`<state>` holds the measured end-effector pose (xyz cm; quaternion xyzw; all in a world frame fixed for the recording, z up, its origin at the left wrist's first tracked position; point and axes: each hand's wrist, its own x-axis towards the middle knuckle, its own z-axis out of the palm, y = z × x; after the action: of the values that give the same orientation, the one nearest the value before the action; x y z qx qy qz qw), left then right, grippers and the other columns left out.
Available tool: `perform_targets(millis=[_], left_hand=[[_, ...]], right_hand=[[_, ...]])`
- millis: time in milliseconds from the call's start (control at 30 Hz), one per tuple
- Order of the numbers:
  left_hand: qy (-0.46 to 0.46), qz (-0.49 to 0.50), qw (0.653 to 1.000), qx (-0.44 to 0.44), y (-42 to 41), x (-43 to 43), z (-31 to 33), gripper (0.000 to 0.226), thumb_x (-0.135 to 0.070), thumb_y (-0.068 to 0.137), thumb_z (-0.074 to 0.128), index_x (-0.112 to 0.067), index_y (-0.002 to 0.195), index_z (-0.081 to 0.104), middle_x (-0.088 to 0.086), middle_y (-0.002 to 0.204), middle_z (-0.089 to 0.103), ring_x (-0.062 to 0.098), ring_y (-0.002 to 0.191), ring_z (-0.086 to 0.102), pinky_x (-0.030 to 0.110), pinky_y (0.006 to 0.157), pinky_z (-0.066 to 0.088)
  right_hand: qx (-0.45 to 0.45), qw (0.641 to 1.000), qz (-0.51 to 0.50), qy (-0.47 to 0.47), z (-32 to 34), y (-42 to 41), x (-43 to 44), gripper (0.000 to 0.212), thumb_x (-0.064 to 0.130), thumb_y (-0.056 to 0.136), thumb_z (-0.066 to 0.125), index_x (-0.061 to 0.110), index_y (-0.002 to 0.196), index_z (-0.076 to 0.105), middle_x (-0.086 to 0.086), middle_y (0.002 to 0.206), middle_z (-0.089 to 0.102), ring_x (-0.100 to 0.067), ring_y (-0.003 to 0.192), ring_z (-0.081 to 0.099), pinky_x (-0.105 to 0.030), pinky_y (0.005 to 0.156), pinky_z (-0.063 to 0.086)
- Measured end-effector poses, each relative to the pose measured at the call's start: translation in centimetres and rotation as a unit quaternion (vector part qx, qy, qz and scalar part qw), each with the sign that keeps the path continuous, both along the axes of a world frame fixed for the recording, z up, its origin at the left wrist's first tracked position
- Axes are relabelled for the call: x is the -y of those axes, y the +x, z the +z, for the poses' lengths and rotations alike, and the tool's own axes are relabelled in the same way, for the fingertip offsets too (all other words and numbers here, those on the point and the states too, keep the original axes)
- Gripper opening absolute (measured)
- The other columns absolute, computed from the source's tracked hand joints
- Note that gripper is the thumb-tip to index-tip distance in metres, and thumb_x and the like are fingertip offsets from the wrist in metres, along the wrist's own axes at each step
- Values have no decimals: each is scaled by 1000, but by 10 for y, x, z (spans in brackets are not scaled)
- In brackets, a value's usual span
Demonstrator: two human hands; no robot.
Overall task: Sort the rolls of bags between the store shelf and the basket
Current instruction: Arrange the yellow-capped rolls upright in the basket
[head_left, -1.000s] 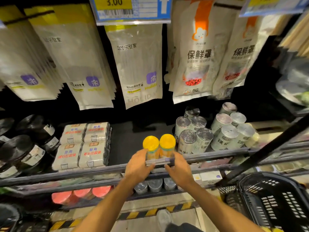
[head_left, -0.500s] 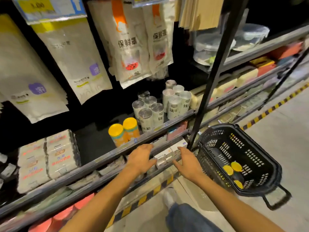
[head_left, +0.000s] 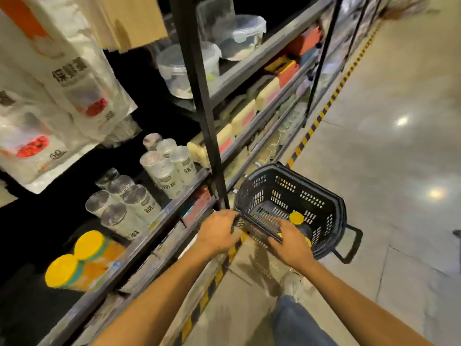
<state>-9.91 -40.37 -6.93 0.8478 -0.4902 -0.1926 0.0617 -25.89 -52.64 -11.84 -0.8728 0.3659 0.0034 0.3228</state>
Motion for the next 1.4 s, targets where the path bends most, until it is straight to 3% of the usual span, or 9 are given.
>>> perform_targets(millis=[133, 267, 367, 500, 667, 967, 1133, 1400], left_hand=[[21, -37, 999, -23, 1, 85, -14, 53, -44, 90, 55, -21, 136, 44, 0, 140, 47, 19, 129, 43, 31, 103, 36], [44, -76, 996, -23, -1, 165, -29, 50, -44, 90, 54, -21, 133, 45, 1, 137, 49, 20, 128, 44, 32, 103, 38], [67, -118, 990, -37, -2, 215, -41, 53, -42, 92, 53, -19, 138, 41, 2, 141, 45, 19, 131, 39, 31, 105, 33], [93, -176, 979, -38, 2, 266, -57, 59, -43, 92, 53, -17, 142, 37, 3, 145, 41, 19, 134, 36, 31, 108, 30], [124, -287, 949, -33, 15, 325, -82, 56, -39, 92, 54, -15, 139, 40, 5, 140, 47, 21, 130, 41, 32, 106, 33], [186, -515, 837, -3, 36, 408, -180, 60, -44, 93, 51, -15, 142, 33, 7, 142, 44, 25, 129, 42, 33, 104, 36], [181, -607, 774, 10, 19, 442, -273, 62, -41, 92, 52, -13, 144, 32, 8, 146, 39, 26, 132, 38, 33, 108, 28], [195, -674, 711, 39, -26, 456, -437, 68, -41, 89, 56, -14, 146, 30, 6, 150, 34, 26, 135, 35, 38, 111, 29]], right_hand=[[15, 996, -73, 40, -15, -12, 69, 46, 28, 88, 61, 12, 129, 48, -11, 127, 55, -31, 115, 53, -36, 89, 43], [-14, 991, -117, 59, -41, -23, 130, 46, 35, 89, 60, 13, 127, 48, -12, 124, 57, -30, 110, 54, -39, 88, 45], [-10, 982, -170, 77, -49, -28, 165, 42, 27, 88, 60, 10, 125, 50, -15, 122, 57, -33, 112, 54, -38, 87, 44], [-4, 957, -268, 107, -61, -34, 191, 45, 26, 91, 59, 9, 131, 48, -14, 129, 54, -32, 118, 50, -35, 92, 41], [-13, 913, -372, 167, -90, -28, 203, 31, 21, 85, 62, 10, 113, 56, -14, 110, 63, -33, 104, 58, -39, 83, 48], [-12, 799, -553, 238, -182, 9, 198, 33, 23, 88, 59, 9, 118, 54, -15, 115, 60, -34, 109, 54, -37, 84, 43], [-20, 784, -572, 241, -269, 18, 194, 29, 22, 88, 61, 8, 112, 58, -15, 110, 61, -35, 104, 56, -36, 79, 43], [-33, 729, -605, 317, -401, 33, 188, 53, 23, 83, 61, -3, 128, 48, -23, 126, 51, -37, 118, 47, -39, 97, 41]])
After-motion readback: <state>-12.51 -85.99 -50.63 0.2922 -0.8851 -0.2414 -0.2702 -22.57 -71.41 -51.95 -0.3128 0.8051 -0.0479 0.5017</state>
